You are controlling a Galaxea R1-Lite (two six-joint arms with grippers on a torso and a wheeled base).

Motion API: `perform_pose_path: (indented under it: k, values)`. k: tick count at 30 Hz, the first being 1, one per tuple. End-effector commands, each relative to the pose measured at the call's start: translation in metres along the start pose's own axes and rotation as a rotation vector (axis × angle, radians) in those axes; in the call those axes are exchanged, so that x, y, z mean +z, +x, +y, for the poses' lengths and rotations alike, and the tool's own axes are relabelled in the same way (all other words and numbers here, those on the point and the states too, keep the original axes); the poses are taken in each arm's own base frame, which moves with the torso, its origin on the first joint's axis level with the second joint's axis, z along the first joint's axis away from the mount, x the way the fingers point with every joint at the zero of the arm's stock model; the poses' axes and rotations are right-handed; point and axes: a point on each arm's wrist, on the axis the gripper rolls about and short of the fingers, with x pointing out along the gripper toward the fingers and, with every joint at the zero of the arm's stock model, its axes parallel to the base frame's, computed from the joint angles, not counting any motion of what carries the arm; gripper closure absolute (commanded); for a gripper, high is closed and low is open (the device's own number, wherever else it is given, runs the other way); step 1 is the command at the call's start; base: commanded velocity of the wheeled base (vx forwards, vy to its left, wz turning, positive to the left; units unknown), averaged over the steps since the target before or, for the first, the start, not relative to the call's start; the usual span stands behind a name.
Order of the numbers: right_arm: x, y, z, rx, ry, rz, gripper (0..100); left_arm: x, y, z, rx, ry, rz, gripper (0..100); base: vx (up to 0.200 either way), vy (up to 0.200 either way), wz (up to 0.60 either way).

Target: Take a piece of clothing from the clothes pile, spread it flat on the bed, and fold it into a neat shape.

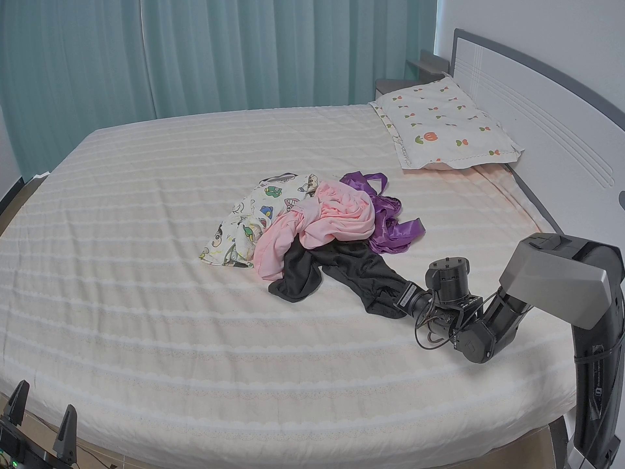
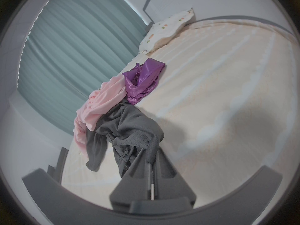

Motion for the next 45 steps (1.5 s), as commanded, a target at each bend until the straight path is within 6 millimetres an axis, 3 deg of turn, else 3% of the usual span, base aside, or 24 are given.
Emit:
perform_pose_path:
  k: [1, 2, 3, 5, 8, 9, 13, 14, 16, 17, 18, 20, 23, 30, 40, 44, 45]
  values:
    - [0.011, -0.029, 0.009, 0.04, 0.085, 0.007, 100, 0.044, -0.008, 0.0, -0.034, -0.026, -0.142, 0, 0.0, 0.0, 0.0]
    - [0.008, -0.032, 0.007, 0.045, 0.106, 0.032, 100, 0.089, -0.005, 0.0, -0.039, -0.09, -0.169, 0, 0.0, 0.0, 0.0]
    - [0.006, -0.033, 0.005, 0.047, 0.117, 0.04, 100, 0.106, 0.002, -0.001, -0.046, -0.106, -0.159, 0, 0.0, 0.0, 0.0]
    - [0.005, -0.032, 0.004, 0.052, 0.133, 0.034, 100, 0.106, 0.006, -0.001, -0.059, -0.086, -0.131, 0, 0.0, 0.0, 0.0]
    - [0.004, -0.032, 0.001, 0.053, 0.161, 0.03, 100, 0.097, 0.013, -0.002, -0.09, -0.04, -0.069, 0, 0.0, 0.0, 0.0]
    - [0.003, -0.035, -0.001, 0.069, 0.211, 0.028, 100, 0.085, 0.034, -0.003, -0.133, -0.007, 0.09, 0, 0.0, 0.0, 0.0]
    - [-0.003, -0.041, -0.006, 0.081, 0.226, 0.063, 100, 0.082, 0.062, -0.004, -0.144, 0.0, 0.247, 0, 0.0, 0.0, 0.0]
    - [-0.003, -0.043, -0.007, 0.094, 0.228, 0.06, 100, 0.079, 0.081, -0.005, -0.158, 0.01, 0.342, 0, 0.0, 0.0, 0.0]
    - [-0.005, -0.046, -0.009, 0.101, 0.228, 0.058, 100, 0.074, 0.105, -0.008, -0.187, 0.008, 0.417, 0, 0.0, 0.0, 0.0]
    - [-0.005, -0.046, -0.009, 0.102, 0.226, 0.057, 100, 0.074, 0.107, -0.008, -0.189, 0.007, 0.422, 0, 0.0, 0.0, 0.0]
    - [-0.006, -0.046, -0.008, 0.114, 0.226, 0.053, 100, 0.069, 0.13, -0.016, -0.236, -0.002, 0.472, 0, 0.0, 0.0, 0.0]
    - [-0.006, -0.046, -0.008, 0.118, 0.227, 0.051, 100, 0.067, 0.142, -0.021, -0.257, -0.019, 0.48, 0, 0.0, 0.0, 0.0]
    - [-0.006, -0.048, -0.009, 0.113, 0.223, 0.052, 100, 0.056, 0.18, -0.044, -0.29, -0.027, 0.488, 0, 0.0, 0.0, 0.0]
    - [-0.007, -0.048, -0.01, 0.109, 0.221, 0.056, 100, 0.028, 0.231, -0.078, -0.261, -0.102, 0.514, 0, 0.0, 0.0, 0.0]
    - [-0.01, -0.049, -0.01, 0.104, 0.202, 0.058, 100, -0.013, 0.312, -0.154, -0.092, -0.252, 0.522, 0, 0.0, 0.0, 0.0]
    - [-0.011, -0.049, -0.009, 0.104, 0.201, 0.059, 100, -0.029, 0.335, -0.168, -0.054, -0.245, 0.503, 0, 0.0, 0.0, 0.0]
    - [-0.011, -0.049, -0.01, 0.102, 0.199, 0.059, 100, -0.039, 0.352, -0.179, -0.025, -0.256, 0.463, 0, 0.0, 0.0, 0.0]
